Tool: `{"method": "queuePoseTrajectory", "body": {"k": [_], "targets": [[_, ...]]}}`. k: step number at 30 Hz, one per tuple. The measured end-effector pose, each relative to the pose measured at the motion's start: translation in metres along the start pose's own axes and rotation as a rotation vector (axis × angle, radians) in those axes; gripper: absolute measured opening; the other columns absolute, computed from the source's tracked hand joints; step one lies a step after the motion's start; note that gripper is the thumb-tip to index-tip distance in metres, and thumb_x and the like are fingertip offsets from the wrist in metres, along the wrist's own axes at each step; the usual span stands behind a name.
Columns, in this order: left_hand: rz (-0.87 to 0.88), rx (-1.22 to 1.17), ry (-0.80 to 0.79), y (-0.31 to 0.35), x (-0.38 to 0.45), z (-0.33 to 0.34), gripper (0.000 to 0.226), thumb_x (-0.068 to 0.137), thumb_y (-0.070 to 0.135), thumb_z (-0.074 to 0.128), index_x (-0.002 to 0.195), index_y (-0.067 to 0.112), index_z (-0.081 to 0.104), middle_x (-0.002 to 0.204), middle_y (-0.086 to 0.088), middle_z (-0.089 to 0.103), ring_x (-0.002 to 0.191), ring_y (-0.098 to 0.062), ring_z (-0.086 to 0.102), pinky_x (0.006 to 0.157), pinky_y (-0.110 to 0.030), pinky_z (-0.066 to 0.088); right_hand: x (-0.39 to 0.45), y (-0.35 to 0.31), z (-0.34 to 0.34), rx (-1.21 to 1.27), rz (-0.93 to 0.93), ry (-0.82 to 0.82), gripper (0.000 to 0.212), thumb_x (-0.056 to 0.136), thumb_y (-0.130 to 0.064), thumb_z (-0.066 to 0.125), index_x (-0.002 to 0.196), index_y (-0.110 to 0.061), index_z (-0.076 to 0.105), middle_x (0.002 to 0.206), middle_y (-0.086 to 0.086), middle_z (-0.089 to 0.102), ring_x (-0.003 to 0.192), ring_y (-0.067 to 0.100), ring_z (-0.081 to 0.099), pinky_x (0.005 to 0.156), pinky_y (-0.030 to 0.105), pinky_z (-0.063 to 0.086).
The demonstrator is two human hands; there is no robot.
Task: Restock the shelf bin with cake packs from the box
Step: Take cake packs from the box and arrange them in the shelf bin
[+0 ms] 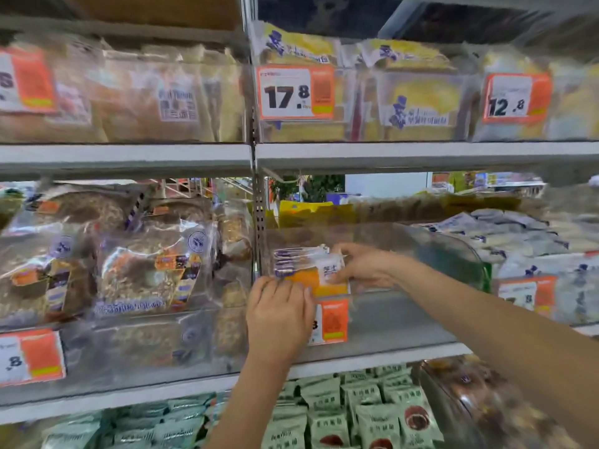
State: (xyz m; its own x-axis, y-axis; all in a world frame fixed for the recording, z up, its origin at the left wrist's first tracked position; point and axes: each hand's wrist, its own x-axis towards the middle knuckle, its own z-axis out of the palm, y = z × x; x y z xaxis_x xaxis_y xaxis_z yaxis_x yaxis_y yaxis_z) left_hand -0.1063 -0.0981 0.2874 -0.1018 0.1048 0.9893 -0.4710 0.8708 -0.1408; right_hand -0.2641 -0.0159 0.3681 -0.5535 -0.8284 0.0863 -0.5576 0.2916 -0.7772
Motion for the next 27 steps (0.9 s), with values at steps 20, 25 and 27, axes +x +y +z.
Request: {"method": "queuePoseTrajectory", "body": {"k": [20,25,27], "targets": [[0.004,0.002,0.023,0.001,0.000,0.003,0.048,0.098,0.024,0.032,0.063,0.011,0.062,0.058,-0.001,0.058,0.055,-0.021,0.053,0.087,-0.032,0.039,0.033,-0.031,0.055,-0.972,-0.330,-0.140,0.060,0.096,-0.038,0.043,0.148,-0.036,0.013,0.158,0.001,0.015,0.143,0.026,0.019,0.111,0.053,0.027],[-0.004,-0.011,0.022,0.001,0.001,0.005,0.047,0.098,0.024,0.034,0.063,0.011,0.062,0.059,-0.002,0.058,0.056,-0.021,0.053,0.087,-0.032,0.039,0.037,-0.030,0.059,-0.994,-0.290,-0.122,0.057,0.097,-0.042,0.040,0.147,-0.038,0.014,0.158,0.001,0.015,0.142,0.029,0.020,0.109,0.052,0.027],[-0.002,-0.018,-0.016,0.002,0.002,0.001,0.046,0.097,0.023,0.035,0.063,0.011,0.062,0.058,-0.002,0.057,0.056,-0.021,0.053,0.087,-0.033,0.040,0.036,-0.029,0.056,-0.925,-0.284,-0.164,0.061,0.096,-0.041,0.043,0.148,-0.038,0.012,0.158,0.000,0.014,0.144,0.028,0.015,0.112,0.053,0.022]]}}
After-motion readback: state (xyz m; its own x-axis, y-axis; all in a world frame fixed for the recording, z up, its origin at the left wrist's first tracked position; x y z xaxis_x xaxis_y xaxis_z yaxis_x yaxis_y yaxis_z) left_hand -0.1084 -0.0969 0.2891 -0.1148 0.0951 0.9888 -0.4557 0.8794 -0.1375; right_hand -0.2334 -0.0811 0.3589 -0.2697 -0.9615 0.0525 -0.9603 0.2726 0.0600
